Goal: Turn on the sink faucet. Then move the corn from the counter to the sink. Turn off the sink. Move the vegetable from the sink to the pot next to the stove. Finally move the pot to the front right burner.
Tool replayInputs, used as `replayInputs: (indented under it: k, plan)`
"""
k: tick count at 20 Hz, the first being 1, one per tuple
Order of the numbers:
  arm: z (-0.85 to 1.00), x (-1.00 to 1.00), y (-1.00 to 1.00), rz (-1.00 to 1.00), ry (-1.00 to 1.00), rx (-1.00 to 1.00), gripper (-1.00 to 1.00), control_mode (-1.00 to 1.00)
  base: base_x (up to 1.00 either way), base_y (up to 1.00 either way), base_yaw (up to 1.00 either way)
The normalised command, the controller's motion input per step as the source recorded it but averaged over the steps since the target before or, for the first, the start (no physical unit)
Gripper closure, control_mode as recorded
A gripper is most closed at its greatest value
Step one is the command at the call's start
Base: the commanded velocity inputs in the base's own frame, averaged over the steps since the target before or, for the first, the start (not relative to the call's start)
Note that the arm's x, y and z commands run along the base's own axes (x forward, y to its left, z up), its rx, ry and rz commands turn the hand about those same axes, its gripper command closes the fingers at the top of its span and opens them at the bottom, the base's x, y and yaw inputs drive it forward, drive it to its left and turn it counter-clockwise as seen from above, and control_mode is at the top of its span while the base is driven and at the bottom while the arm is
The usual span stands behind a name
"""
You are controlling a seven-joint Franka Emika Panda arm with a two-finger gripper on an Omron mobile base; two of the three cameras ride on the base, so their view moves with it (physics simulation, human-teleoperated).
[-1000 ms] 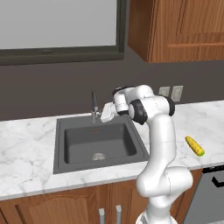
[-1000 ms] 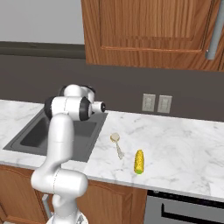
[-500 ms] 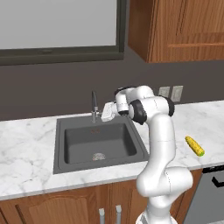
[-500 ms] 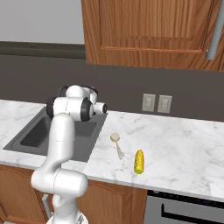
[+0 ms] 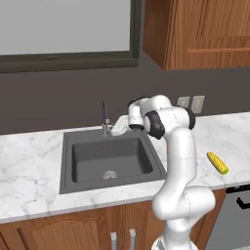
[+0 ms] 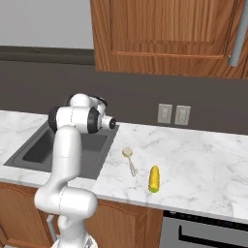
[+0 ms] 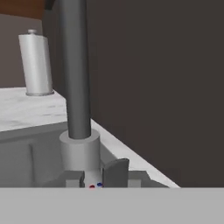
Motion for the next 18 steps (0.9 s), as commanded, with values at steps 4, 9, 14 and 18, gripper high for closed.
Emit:
replayInputs:
  k: [4, 9, 14, 18]
  plan:
    - [0.03, 0.00, -0.23, -0.06, 0.00, 0.02, 1.00, -1.00, 0.00, 0.00, 0.00]
    - [0.03, 0.00, -0.17, -0.07, -0.03, 0.02, 1.00, -1.00, 0.00, 0.00, 0.00]
    - [0.02, 0.00, -0.29, -0.10, -0.05, 0.00, 1.00, -1.00, 0.00, 0.00, 0.00]
    - [0.19, 0.00, -0.31, -0.08, -0.07, 0.01, 1.00, -1.00, 0.00, 0.00, 0.00]
